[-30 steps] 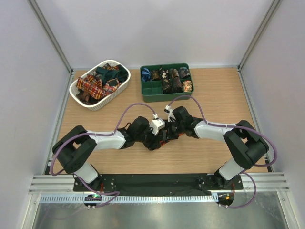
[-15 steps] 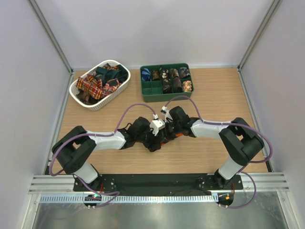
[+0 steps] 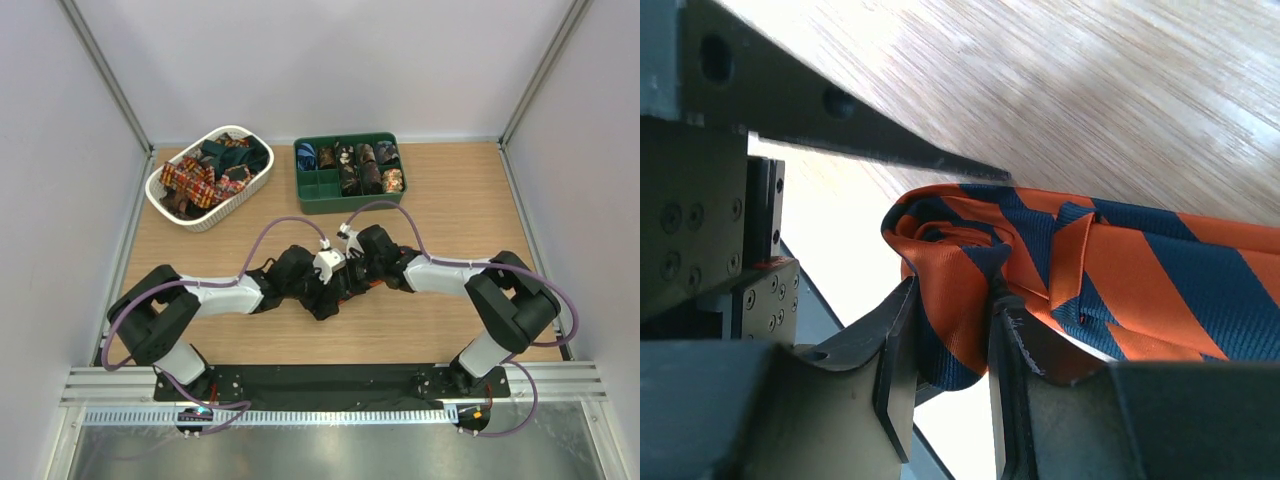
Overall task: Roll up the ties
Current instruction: Roll the tie
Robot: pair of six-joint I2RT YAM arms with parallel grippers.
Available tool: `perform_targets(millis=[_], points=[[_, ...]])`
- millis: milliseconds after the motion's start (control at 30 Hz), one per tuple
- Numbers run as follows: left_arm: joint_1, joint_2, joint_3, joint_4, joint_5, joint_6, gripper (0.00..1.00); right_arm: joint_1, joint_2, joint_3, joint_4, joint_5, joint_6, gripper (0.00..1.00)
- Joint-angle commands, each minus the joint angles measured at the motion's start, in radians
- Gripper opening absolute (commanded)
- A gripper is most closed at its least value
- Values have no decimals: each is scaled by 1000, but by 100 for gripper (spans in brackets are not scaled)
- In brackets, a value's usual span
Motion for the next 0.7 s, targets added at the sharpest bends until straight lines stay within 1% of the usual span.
perform_targets(millis=[0, 33, 100, 167, 333, 433, 533, 667], points=[[26, -29, -23, 14, -93, -36, 83, 28, -48, -11, 21, -54, -68, 19], [32, -43, -30, 28, -98, -42, 85, 26, -47, -11, 19, -52, -69, 19], [35, -65, -30, 23, -99, -36, 96, 26, -44, -17, 30, -58, -74, 19], [35, -86, -28, 11, -93, -19, 100, 25, -39, -20, 36, -58, -75, 19], [33, -88, -31, 31, -38, 33, 100, 26, -33, -14, 39, -62, -71, 19], [30, -71, -30, 31, -16, 58, 100, 25, -42, -19, 71, -75, -66, 18], [27, -54, -36, 33, 4, 53, 99, 28, -51, -43, 137, -86, -54, 19], [24, -33, -59, 48, 4, 12, 94, 26, -50, -58, 209, -98, -39, 18]])
